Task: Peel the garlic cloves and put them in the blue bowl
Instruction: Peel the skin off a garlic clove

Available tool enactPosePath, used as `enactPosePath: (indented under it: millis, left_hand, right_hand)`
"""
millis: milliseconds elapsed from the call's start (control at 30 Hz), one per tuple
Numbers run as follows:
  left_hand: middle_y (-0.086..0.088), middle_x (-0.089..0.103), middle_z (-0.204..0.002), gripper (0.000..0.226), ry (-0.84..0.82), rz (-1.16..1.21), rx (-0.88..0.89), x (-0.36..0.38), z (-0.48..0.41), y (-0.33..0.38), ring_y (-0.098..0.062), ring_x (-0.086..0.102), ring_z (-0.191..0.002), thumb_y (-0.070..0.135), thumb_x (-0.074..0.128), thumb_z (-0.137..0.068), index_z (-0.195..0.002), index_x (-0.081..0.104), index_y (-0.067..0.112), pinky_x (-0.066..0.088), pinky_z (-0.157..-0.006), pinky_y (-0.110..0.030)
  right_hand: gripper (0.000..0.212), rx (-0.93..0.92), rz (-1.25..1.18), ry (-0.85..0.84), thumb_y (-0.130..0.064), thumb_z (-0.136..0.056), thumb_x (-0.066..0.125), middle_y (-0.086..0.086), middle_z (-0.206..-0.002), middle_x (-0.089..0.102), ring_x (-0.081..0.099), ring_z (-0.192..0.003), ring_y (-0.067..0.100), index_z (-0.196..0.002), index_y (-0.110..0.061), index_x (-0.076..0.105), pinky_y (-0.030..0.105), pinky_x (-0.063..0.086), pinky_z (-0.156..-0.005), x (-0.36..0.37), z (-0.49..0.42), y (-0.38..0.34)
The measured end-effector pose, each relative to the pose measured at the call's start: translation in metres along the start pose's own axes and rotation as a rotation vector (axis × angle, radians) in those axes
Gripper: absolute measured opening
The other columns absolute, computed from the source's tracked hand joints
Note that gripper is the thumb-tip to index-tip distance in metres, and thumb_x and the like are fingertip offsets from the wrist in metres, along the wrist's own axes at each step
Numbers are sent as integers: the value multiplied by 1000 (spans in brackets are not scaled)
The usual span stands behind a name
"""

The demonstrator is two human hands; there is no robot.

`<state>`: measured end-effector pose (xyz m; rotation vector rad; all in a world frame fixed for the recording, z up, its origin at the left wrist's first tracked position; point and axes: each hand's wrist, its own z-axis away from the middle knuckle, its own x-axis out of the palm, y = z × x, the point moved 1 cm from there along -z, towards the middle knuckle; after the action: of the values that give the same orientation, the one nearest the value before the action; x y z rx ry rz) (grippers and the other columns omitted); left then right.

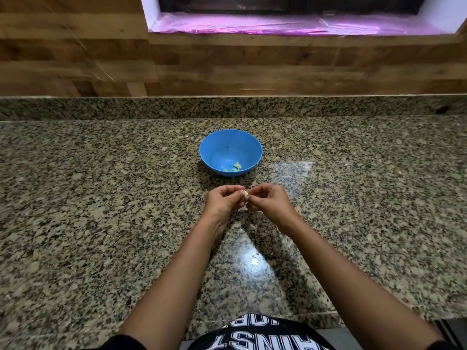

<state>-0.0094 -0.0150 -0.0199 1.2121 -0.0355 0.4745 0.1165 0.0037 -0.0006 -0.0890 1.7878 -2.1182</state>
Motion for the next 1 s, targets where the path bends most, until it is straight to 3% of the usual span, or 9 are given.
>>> enactPosePath:
  millis: [133,333,533,733,867,1000]
  left_hand:
    - [-8,68,-76,12,-37,-19,-17,0,0,2,-13,65,-66,-5,60,-86,-80,66,3,54,-62,-19]
    - [-7,68,-68,16,-30,-12,-29,0,0,2,-16,63,-65,-8,57,-87,-76,65,1,56,-62,-19]
    - [-11,66,-75,14,-16,-22,-6,0,-3,-1,-16,61,-65,-7,58,-86,-78,64,2,55,-64,-21]
    - [-6,68,-83,10,21,-336,87,-6,-5,-5,-16,63,-74,2,66,-84,-83,66,12,55,-72,-29]
    - [-6,70,-84,7,-44,-250,79,-4,-2,-3,-14,66,-75,4,68,-83,-86,68,10,52,-66,-22]
    - [-8,69,-77,7,-23,-194,57,-3,-2,-1,-16,64,-69,1,68,-82,-78,67,8,53,-66,-25]
  right_hand:
    - [13,-25,72,43,-16,-84,68,16,-84,69,63,-73,20,-87,-3,65,45,55,-78,0,-1,4]
    - [14,-53,88,55,-15,-84,68,14,-81,67,60,-71,18,-88,-2,66,44,54,-76,0,1,6]
    - [9,-25,5,51,-11,-85,66,16,-84,68,62,-71,18,-88,-3,65,34,55,-72,1,1,6]
    - [7,45,-138,32,-6,-86,64,9,-79,67,64,-68,16,-89,-1,66,33,57,-74,-1,-1,9]
    - [10,61,-184,21,-5,-85,63,13,-85,67,65,-71,19,-93,1,65,35,57,-75,-2,-1,12]
    - [12,63,-227,-1,0,-85,61,16,-87,68,65,-71,17,-96,4,65,25,57,-69,-2,1,10]
